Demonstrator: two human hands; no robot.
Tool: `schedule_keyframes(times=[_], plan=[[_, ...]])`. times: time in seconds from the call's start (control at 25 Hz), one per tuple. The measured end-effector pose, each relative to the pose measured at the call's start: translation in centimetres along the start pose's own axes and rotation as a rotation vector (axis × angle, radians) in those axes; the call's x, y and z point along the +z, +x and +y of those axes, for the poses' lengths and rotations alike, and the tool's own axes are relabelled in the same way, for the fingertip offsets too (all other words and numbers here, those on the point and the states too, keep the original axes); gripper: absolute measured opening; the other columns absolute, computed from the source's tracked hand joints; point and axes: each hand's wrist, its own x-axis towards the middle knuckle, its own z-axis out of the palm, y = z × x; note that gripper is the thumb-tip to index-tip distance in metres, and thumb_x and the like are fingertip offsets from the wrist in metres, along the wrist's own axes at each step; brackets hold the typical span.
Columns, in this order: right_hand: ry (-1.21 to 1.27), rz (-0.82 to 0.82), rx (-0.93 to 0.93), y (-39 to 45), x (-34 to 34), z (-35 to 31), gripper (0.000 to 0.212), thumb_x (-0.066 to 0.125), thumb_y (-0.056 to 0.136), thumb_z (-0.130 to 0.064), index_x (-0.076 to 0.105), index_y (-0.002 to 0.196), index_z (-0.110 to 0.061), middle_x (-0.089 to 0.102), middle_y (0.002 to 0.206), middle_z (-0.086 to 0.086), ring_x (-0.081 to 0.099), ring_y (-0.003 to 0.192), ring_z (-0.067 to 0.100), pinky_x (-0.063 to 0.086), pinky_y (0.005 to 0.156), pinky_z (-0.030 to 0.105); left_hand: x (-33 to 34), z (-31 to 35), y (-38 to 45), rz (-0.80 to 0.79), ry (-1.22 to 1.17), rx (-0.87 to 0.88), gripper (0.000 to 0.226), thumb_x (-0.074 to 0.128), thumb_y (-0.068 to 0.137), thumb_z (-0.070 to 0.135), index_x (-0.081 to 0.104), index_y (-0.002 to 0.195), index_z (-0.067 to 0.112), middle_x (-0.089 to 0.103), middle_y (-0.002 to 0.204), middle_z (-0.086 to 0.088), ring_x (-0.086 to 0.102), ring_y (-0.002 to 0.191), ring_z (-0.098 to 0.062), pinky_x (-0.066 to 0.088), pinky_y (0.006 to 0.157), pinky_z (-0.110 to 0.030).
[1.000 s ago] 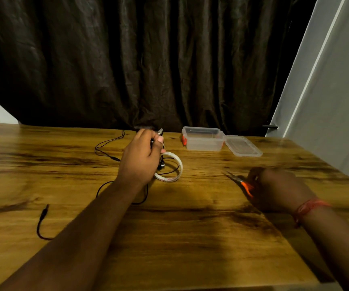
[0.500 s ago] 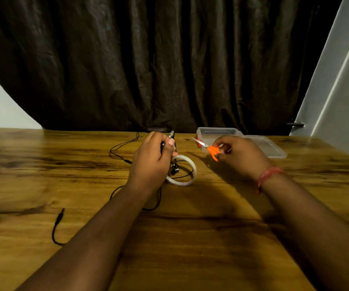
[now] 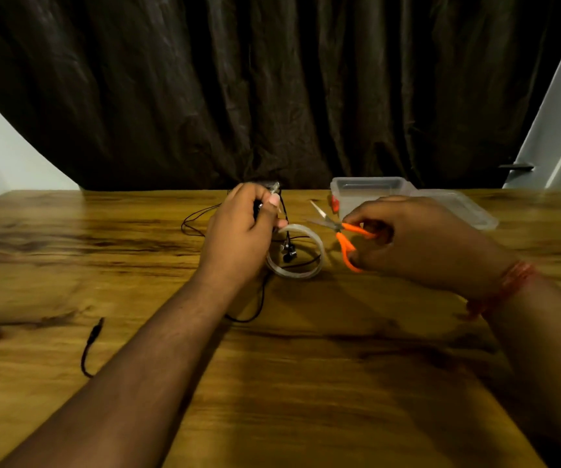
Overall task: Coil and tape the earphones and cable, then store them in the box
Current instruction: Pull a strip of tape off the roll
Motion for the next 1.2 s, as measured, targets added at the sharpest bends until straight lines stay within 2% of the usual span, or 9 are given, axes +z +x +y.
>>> schedule_keyframes(times=[0.12,0.2,0.32,0.52,0.68,0.84,0.92,1.2], plan=[[-0.138,-0.012,-0.024,-0.4,1.2,-1.3,0.051,0.05,0.067,-0.064,0.063,0.107,-0.035,0.059,0.1,-0.011,0.054,0.091,0.009,0.05,0.08,0.033,-0.1,0.2,0.0,0.001,0.01,-0.026,0.018,0.048,0.101,0.034,0.049,0.083,0.032,0.067,0.086,0.005,0.066,0.077,0.008,0.045,0.068,-0.024],[-0.209,0.017,-0.045,-0.6,2.0,-1.8,0.046,0.05,0.073,-0.064,0.059,0.108,-0.036,0.057,0.101,-0.012,0.052,0.091,0.01,0.047,0.075,0.031,-0.1,0.3,0.0,-0.003,0.027,-0.021,0.02,0.048,0.101,0.035,0.048,0.081,0.033,0.065,0.089,0.007,0.066,0.076,0.01,0.043,0.065,-0.021],[-0.28,0.064,-0.039,-0.6,2.6,-2.2,0.04,0.053,0.079,-0.062,0.057,0.11,-0.036,0.057,0.103,-0.012,0.052,0.091,0.009,0.043,0.071,0.029,-0.2,0.4,0.0,-0.006,0.06,-0.016,0.022,0.047,0.101,0.035,0.045,0.08,0.036,0.062,0.093,0.009,0.065,0.076,0.011,0.038,0.059,-0.006],[-0.315,0.115,0.003,-0.3,2.7,-2.4,0.044,0.051,0.082,-0.063,0.056,0.116,-0.035,0.059,0.109,-0.011,0.055,0.095,0.012,0.048,0.077,0.032,-0.2,0.9,-0.1,-0.005,0.059,-0.026,0.025,0.048,0.101,0.034,0.042,0.078,0.039,0.057,0.092,0.011,0.065,0.074,0.009,0.039,0.058,-0.003],[-0.337,0.126,-0.001,-0.2,2.9,-2.5,0.042,0.05,0.083,-0.061,0.057,0.114,-0.034,0.06,0.108,-0.01,0.055,0.096,0.012,0.046,0.077,0.031,-0.2,1.0,-0.2,-0.016,0.056,-0.013,0.023,0.047,0.101,0.035,0.042,0.079,0.039,0.057,0.093,0.011,0.066,0.075,0.009,0.04,0.057,-0.007],[-0.34,0.119,-0.002,0.0,3.1,-2.4,0.039,0.051,0.083,-0.06,0.059,0.111,-0.034,0.061,0.104,-0.009,0.056,0.094,0.012,0.048,0.076,0.032,-0.1,0.8,-0.3,0.003,0.073,0.017,0.017,0.046,0.101,0.037,0.047,0.084,0.033,0.059,0.093,0.01,0.068,0.079,0.0,0.051,0.066,-0.03],[-0.345,0.117,-0.006,0.0,3.2,-2.4,0.038,0.051,0.083,-0.06,0.06,0.11,-0.034,0.061,0.103,-0.009,0.056,0.093,0.012,0.048,0.076,0.032,-0.1,0.9,-0.3,0.012,0.069,0.019,0.016,0.047,0.1,0.037,0.049,0.085,0.032,0.059,0.09,0.012,0.068,0.081,-0.003,0.054,0.07,-0.036],[-0.32,0.136,-0.017,0.1,3.1,-2.5,0.035,0.051,0.084,-0.058,0.06,0.108,-0.034,0.063,0.101,-0.011,0.057,0.092,0.012,0.048,0.078,0.033,0.0,0.8,-0.2,0.008,0.086,0.028,0.017,0.046,0.101,0.036,0.049,0.086,0.029,0.059,0.089,0.012,0.067,0.08,0.0,0.053,0.069,-0.035]])
